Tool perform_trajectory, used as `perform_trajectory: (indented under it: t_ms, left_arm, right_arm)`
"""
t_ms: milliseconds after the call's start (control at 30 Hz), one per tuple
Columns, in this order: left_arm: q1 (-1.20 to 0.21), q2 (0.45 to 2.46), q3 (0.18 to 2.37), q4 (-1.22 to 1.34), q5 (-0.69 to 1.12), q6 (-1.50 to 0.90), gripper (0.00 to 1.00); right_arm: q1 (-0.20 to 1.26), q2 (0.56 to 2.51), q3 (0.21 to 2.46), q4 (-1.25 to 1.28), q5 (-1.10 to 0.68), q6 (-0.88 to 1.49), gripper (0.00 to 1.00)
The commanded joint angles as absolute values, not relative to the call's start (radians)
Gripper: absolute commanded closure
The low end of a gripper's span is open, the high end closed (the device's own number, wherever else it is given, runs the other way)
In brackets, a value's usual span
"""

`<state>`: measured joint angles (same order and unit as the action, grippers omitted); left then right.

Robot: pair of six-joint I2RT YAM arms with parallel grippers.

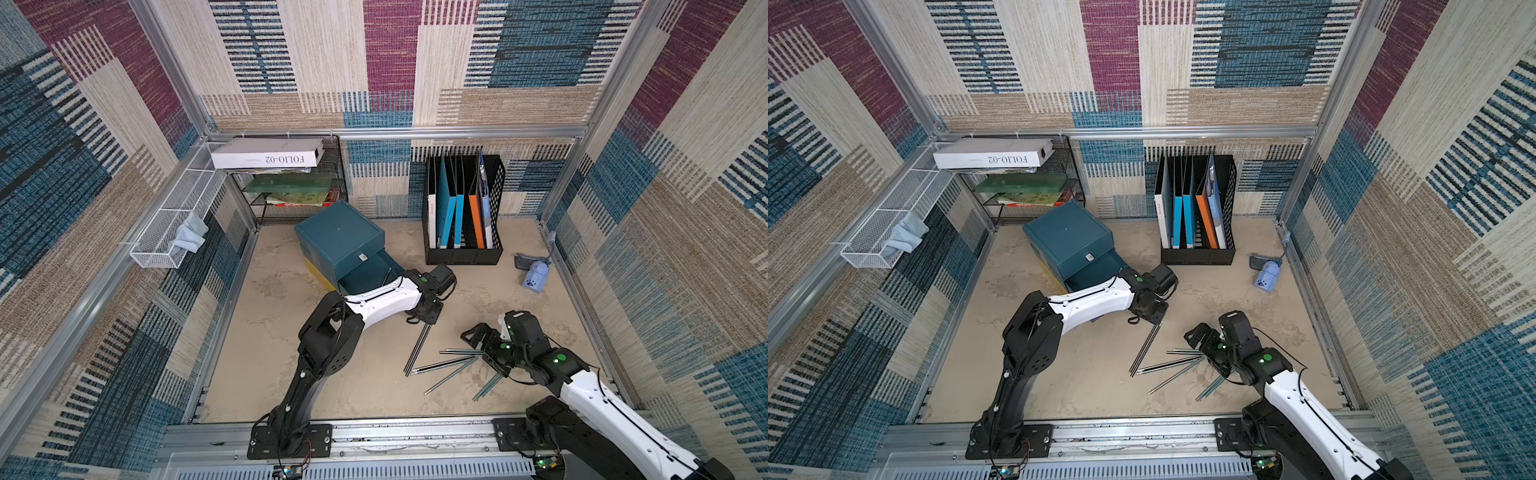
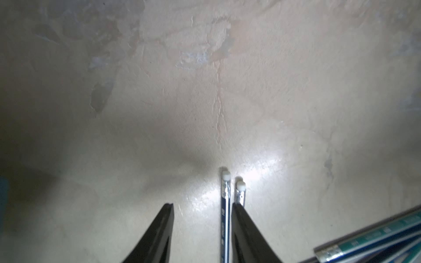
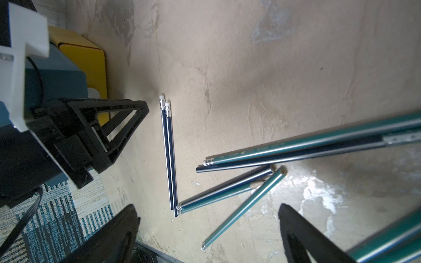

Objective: Please place the pencils in the drawer according to their color
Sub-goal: Pick up the pencil from the center of the board.

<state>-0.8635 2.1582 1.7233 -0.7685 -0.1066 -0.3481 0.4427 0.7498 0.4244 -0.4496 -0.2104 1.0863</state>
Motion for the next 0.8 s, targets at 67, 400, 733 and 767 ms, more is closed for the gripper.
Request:
perform_trajectory:
  t_ms: [67, 400, 733, 767]
  left_arm:
    - [-0.860, 2.174, 1.721, -0.776, -0.090, -0.352, 0.55]
    - [-0.860, 2.204, 1.704, -0.765, -0.078, -0.358, 0.57]
    - [-0.861, 2.221, 1.678, -0.753, -0.073, -0.368, 0.65]
    - [-0.862, 2.220, 1.674, -0.753, -0.074, -0.370, 0.66]
  right_arm:
    - [0.442, 0.755, 0.432, -0.438, -0.204, 1.077, 0.00]
    - [0.439, 0.759, 0.428, -0.434, -0.206, 1.077, 0.00]
    - [0.438, 0.758, 0.430, -0.433, -0.206, 1.076, 0.00]
    - [0.436, 0.758, 0.429, -0.433, -0.205, 1.078, 0.00]
